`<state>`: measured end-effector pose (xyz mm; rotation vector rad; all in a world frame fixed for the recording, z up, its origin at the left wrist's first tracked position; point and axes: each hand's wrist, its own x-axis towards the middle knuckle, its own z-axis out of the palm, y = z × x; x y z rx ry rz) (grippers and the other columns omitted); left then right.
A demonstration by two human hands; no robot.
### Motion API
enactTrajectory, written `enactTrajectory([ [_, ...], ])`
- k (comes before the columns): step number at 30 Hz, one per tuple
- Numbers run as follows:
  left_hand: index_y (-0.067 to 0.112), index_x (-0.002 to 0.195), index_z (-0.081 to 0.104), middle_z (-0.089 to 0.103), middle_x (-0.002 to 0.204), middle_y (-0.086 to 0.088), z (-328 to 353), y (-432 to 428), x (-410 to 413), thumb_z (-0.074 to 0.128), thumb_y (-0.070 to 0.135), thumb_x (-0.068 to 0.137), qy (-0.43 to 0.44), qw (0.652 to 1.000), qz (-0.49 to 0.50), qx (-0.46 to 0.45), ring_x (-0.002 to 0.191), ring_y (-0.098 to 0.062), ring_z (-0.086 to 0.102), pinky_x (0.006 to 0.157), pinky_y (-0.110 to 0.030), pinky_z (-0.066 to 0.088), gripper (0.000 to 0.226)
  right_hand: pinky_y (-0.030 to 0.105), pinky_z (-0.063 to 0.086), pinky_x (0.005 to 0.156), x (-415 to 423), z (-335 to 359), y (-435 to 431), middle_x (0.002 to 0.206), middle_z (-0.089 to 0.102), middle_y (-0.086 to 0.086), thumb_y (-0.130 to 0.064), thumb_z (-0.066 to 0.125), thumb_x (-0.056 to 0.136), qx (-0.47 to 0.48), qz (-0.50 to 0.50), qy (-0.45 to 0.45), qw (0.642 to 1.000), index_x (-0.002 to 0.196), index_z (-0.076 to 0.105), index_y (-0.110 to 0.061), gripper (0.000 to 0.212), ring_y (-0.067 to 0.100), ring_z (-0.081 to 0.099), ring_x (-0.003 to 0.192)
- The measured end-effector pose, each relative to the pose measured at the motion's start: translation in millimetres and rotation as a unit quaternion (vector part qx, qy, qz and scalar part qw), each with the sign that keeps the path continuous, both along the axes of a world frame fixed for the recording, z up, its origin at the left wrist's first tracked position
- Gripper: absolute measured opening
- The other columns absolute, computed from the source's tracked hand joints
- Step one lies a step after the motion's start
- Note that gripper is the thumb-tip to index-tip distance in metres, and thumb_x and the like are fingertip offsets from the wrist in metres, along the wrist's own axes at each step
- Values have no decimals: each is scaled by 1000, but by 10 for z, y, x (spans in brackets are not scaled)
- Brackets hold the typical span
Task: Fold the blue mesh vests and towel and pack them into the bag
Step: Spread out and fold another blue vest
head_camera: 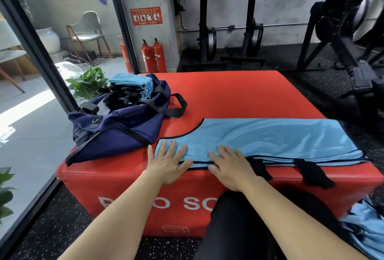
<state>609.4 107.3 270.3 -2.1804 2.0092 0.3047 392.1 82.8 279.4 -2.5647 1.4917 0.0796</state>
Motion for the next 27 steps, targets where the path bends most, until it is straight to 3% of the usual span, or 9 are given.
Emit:
enactTrajectory([
  [3, 43, 155, 0, -11, 164, 6, 40, -25, -6, 13, 66, 97, 60, 998, 22, -4, 149, -19, -20, 117, -56, -12, 64, 45, -4, 121, -35, 22, 35, 163, -14, 5, -56, 16, 102, 79, -5, 20, 997, 156, 0, -30, 63, 20, -15, 150],
  [7, 29, 155, 19, 6, 165, 0, 116, -31, 49, 27, 53, 102, 91, 991, 40, -86, 152, -19, 0, 120, -48, 11, 58, 47, -4, 121, -1, 104, 4, 163, -11, 9, -55, 17, 102, 19, -23, -2, 1000, 157, 1, -26, 63, 21, -13, 150],
  [9, 23, 149, 33, 27, 159, -3, 169, -10, 67, 36, 42, 103, 72, 986, 61, -139, 145, -24, 24, 110, -45, 30, 50, 47, -2, 121, -8, 103, 6, 163, -10, 11, -54, 18, 103, 20, -34, 3, 999, 157, 7, -25, 62, 22, -11, 150],
  [11, 15, 131, 48, 49, 138, -6, 219, 22, 74, 42, 32, 101, 61, 973, 124, -186, 126, -29, 44, 91, -42, 42, 36, 46, 2, 122, -41, 81, 30, 163, -9, 11, -54, 20, 103, 49, -37, 4, 998, 156, 15, -27, 60, 23, -7, 151],
  [15, 9, 103, 55, 61, 108, -10, 248, 46, 99, 55, 35, 93, 58, 958, 239, -150, 99, -31, 57, 73, -35, 42, 28, 43, -2, 121, -97, 27, 66, 162, -14, 9, -54, 19, 103, 65, -21, 24, 997, 156, 2, -29, 61, 21, -14, 150],
  [17, 10, 88, 54, 60, 91, -6, 248, 23, 123, 60, 31, 88, 99, 948, 273, -132, 82, -27, 56, 69, -32, 41, 22, 44, -3, 122, -97, -5, 80, 162, -17, 10, -55, 19, 102, 59, -15, 46, 997, 156, -5, -29, 64, 23, -17, 149],
  [21, 8, 80, 53, 58, 78, -6, 266, -68, 133, 57, 17, 80, 177, 932, 299, -102, 67, -21, 52, 58, -29, 37, 10, 47, -7, 121, -104, -77, 123, 160, -22, 12, -58, 18, 101, 42, -7, 68, 997, 154, -14, -32, 67, 25, -21, 148],
  [24, 7, 92, 56, 59, 88, -7, 278, -70, 72, 53, 25, 90, 169, 933, 292, -126, 77, -26, 56, 66, -32, 39, 18, 49, -8, 120, -95, -95, 147, 160, -21, 12, -59, 17, 100, 43, -7, 44, 998, 154, -12, -34, 66, 26, -21, 148],
  [27, 10, 106, 55, 61, 105, -9, 296, -20, 39, 48, 30, 97, 70, 942, 273, -182, 96, -31, 60, 73, -35, 39, 23, 49, -2, 120, -69, -84, 144, 163, -7, 10, -55, 18, 102, 35, -28, -31, 999, 156, 4, -32, 60, 24, -11, 150],
])
